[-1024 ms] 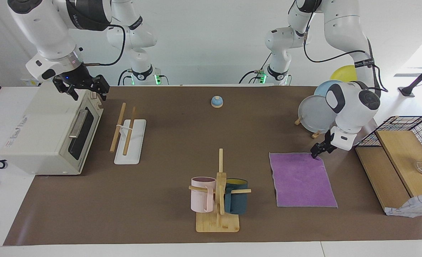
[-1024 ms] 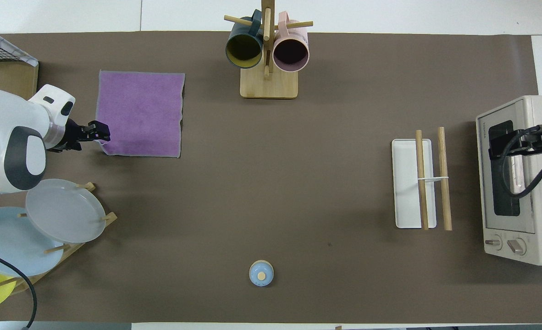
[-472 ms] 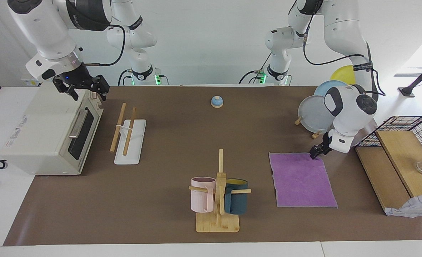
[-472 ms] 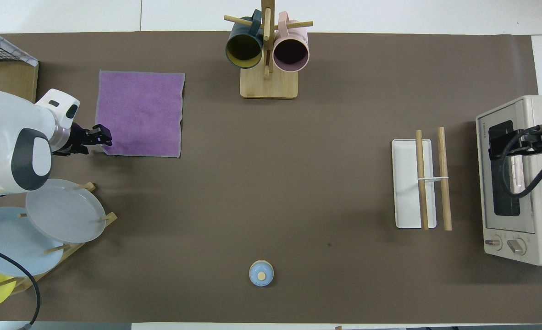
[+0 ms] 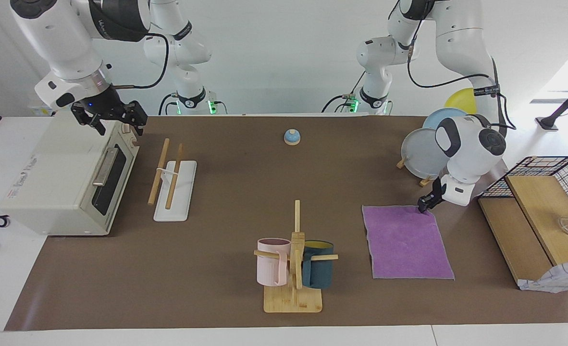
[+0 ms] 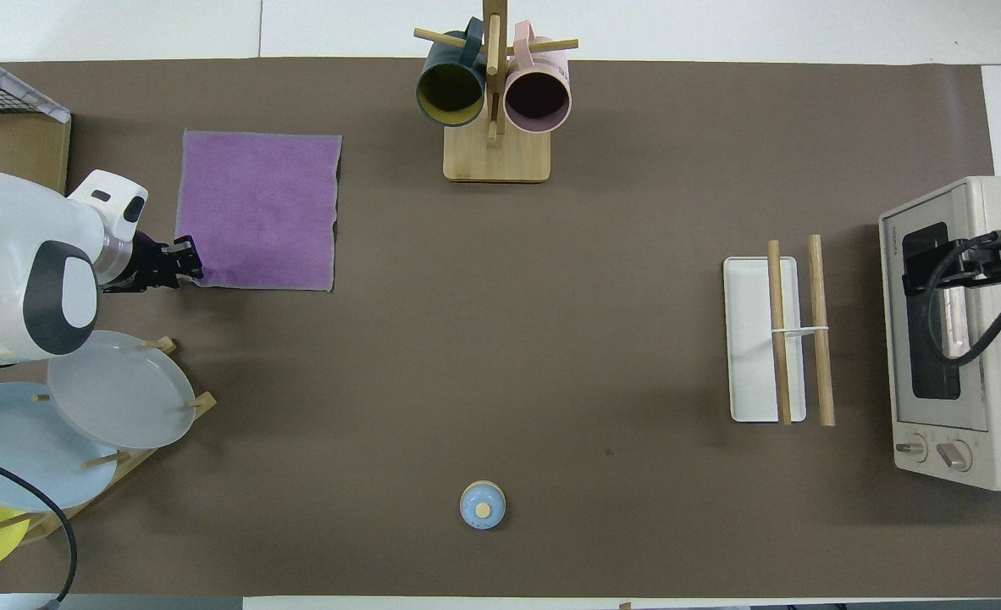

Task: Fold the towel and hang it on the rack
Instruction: 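Grasp the near edge of the purple towel with the left gripper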

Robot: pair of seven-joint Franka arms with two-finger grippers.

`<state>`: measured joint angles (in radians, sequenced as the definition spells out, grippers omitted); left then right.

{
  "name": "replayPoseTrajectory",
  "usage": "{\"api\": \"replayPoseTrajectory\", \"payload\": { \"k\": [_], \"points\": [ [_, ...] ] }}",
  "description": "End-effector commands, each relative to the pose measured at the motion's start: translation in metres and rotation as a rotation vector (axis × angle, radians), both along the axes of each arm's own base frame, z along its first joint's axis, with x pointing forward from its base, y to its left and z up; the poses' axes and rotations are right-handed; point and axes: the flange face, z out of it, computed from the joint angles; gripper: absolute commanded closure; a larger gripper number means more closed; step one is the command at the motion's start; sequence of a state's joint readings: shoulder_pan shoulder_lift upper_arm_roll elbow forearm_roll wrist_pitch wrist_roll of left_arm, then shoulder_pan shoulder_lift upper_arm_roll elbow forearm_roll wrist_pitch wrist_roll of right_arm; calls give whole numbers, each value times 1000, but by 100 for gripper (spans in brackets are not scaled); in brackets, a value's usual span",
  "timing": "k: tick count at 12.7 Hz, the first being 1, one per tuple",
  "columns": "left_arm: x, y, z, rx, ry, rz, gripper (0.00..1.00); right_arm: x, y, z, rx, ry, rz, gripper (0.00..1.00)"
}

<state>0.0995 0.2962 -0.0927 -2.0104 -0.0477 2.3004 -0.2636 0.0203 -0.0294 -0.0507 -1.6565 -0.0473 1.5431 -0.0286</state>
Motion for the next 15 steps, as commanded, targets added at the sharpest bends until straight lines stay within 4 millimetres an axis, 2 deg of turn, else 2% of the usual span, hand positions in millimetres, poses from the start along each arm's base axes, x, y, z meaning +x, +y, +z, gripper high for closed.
{"api": "replayPoseTrajectory", "payload": {
  "k": [1,4,6,12,14,15],
  "points": [
    [-5,2,0,-9,10,17,87,-4,-4,3,-6,4,12,0],
    [-4,2,1,-9,8,15,90,-4,-4,3,-6,6,12,0],
    [-4,1,0,-9,9,12,100,-4,-4,3,-6,4,12,0],
    [-2,-4,5,4,-11,-48,100,-4,-4,3,-6,6,12,0],
    [0,-3,16,7,-34,-120,100,-4,-4,3,-6,6,12,0],
    [1,-2,27,11,-56,-163,100,-4,-4,3,-6,4,12,0]
  ]
}}
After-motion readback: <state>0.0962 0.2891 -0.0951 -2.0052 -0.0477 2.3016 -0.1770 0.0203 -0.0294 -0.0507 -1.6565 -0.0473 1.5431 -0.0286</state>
